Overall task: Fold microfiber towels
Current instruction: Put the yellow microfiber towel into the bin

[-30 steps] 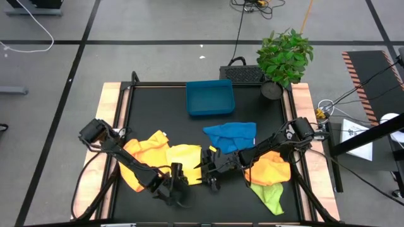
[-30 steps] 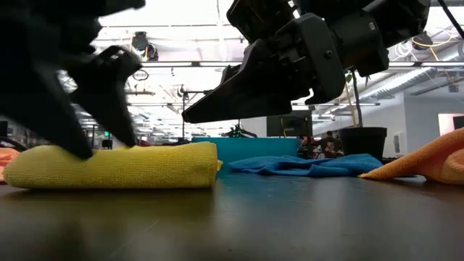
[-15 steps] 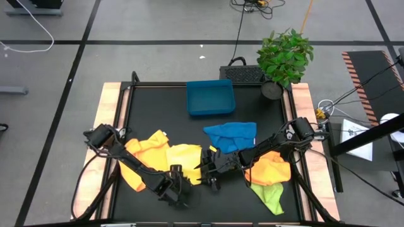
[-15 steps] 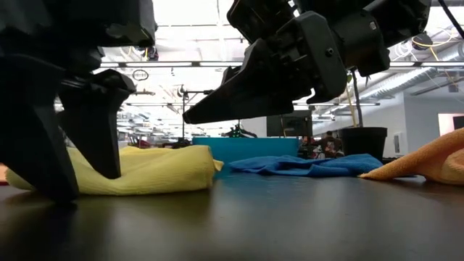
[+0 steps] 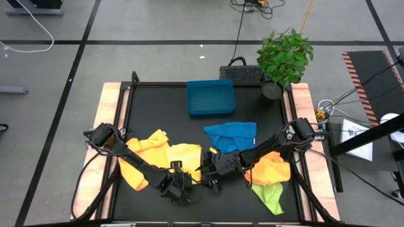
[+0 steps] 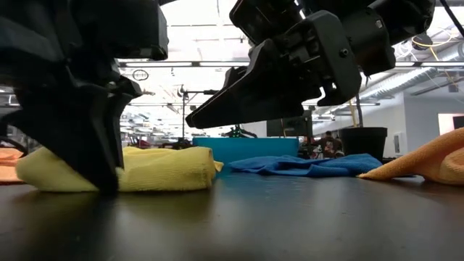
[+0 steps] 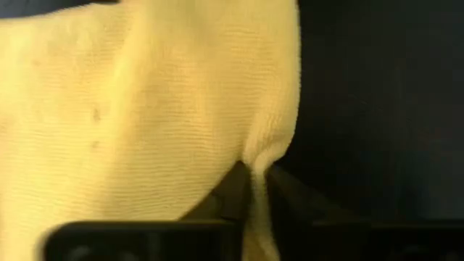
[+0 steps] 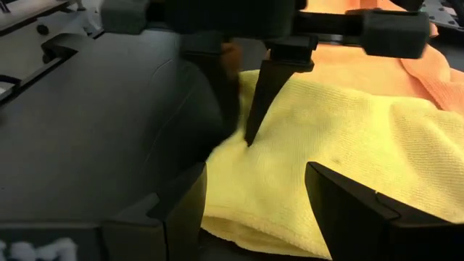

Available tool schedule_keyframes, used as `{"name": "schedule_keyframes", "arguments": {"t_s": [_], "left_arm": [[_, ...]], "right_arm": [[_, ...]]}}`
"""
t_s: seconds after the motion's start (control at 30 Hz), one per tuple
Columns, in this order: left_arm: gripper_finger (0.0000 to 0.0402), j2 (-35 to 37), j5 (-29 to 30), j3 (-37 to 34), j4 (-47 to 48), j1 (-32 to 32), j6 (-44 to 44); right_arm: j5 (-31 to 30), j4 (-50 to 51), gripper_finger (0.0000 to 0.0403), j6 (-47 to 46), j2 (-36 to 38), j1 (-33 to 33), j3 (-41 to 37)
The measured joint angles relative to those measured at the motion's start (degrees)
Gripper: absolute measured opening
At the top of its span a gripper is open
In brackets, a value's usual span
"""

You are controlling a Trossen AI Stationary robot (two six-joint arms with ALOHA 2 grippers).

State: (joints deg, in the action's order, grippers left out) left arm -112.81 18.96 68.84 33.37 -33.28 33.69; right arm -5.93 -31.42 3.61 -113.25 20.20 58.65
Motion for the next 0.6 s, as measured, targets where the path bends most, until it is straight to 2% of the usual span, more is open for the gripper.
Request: {"name": "schedule_keyframes", "arguments": {"t_s": [0.07, 0.43, 0.6], "left_arm": [[0.0012, 0.21, 0.18, -0.04, 0.45, 0.06, -0.82], [0.0003, 7.27, -0.85, -0.37, 2.41, 3.40, -1.68], [0.0002, 8.50, -2.75, -0.38, 2.29, 5.15, -2.33]], "right_arm": [[0.00, 0.00, 0.0228, 0.35, 0.00, 0.23, 0.00], [-0.69, -2.62, 0.0228, 4.62, 0.04, 2.08, 0.02], [-10.12, -0.89, 0.0228, 7.82, 0.04, 2.24, 0.04]]}}
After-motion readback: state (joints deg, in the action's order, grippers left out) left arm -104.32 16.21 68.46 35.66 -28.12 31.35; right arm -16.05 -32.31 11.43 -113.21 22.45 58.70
